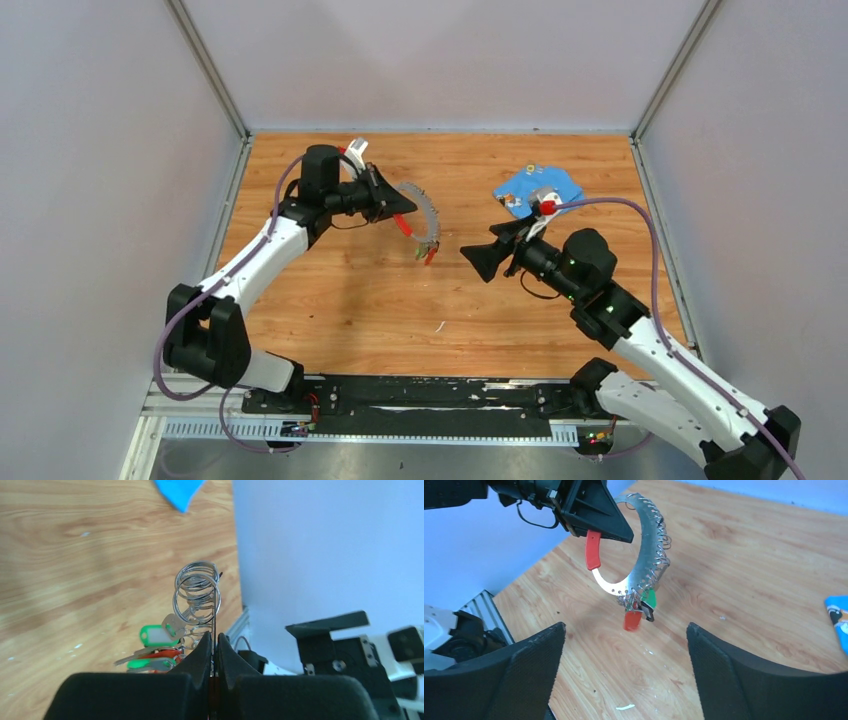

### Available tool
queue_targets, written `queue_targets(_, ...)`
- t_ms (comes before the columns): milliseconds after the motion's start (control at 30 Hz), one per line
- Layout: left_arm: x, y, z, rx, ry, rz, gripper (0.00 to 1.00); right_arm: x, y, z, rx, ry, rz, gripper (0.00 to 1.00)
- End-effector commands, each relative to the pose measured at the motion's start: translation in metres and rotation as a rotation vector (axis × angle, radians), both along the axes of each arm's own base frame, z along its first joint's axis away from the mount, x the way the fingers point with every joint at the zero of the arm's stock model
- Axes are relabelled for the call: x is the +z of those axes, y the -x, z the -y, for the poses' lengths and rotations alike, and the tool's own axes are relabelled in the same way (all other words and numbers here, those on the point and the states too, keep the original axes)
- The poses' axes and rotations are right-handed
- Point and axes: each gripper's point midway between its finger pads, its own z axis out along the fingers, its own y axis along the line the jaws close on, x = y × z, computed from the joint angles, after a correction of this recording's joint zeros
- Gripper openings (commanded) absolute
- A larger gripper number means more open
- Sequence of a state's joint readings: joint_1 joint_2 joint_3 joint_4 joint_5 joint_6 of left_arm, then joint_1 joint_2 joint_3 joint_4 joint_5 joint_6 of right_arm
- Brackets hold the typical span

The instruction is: Remove the keys from the keyring

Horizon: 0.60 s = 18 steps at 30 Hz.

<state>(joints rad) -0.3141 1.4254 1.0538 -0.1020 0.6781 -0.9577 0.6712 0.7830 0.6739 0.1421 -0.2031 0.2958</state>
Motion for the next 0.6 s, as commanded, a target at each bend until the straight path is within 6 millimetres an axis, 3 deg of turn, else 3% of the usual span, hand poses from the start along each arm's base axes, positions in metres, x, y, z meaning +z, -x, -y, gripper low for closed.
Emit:
queue_targets(0, 0.071, 0.035, 0.022, -0.173, 0.125, 0.114, 0.0, 0.02, 0.013, 0.007, 0.023, -0.044, 0.044, 0.85)
queue_targets(167, 0.113, 0.052, 0.034, -0.212, 0.201, 0.152, 0.0, 0.052, 0.039, 0.003, 0.139, -0.084, 0.096, 0.71)
queue_targets(367, 0.152, 0.068, 0.047, -0.239, 0.256, 0.179, 0.0, 0.065, 0.069, -0.007, 0.311, -0.09, 0.153, 0.6)
queue_targets(567, 0.183, 0.084, 0.054, -0.262, 0.291, 0.234, 0.0, 0.069, 0.094, -0.013, 0.457, -0.099, 0.236, 0.58)
